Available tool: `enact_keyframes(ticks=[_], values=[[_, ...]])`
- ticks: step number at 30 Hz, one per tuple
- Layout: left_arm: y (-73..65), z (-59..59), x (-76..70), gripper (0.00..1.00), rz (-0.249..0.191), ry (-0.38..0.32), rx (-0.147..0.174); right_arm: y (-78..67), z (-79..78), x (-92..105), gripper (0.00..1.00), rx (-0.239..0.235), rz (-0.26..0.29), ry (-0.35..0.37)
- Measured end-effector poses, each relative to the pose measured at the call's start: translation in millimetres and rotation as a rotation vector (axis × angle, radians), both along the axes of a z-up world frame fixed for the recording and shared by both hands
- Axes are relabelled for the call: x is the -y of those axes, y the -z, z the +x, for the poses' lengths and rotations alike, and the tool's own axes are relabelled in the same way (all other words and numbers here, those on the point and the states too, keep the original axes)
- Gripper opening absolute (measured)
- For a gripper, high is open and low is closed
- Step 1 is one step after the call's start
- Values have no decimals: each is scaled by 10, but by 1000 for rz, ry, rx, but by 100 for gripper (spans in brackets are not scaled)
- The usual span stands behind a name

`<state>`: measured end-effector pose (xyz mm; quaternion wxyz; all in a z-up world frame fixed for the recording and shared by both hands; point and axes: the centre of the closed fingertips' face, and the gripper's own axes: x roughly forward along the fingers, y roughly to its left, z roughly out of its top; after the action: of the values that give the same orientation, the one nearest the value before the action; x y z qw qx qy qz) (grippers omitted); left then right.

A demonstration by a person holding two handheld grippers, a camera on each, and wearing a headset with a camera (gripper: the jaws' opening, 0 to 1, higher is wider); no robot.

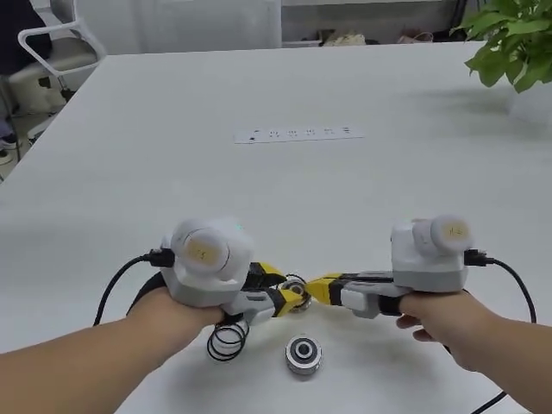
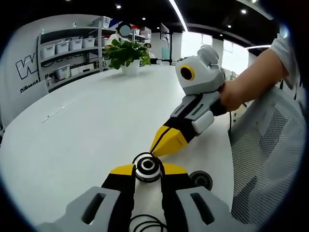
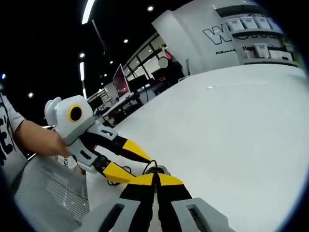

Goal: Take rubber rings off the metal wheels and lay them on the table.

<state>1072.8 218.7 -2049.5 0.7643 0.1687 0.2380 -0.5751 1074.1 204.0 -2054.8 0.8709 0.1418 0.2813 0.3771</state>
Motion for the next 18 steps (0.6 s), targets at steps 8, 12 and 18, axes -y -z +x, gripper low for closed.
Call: enact_keyframes(ticks=[8, 12, 18], values=[[-178, -42, -94, 22, -42, -10, -2, -37, -18, -12, 0, -3, 20, -2], [-329, -51, -132, 26, -95, -33, -20, -55, -30, -20, 0, -4, 29, -8], [-463, -102, -250, 33, -105, -26, 1, -83, -32, -19, 0, -5, 43, -7]])
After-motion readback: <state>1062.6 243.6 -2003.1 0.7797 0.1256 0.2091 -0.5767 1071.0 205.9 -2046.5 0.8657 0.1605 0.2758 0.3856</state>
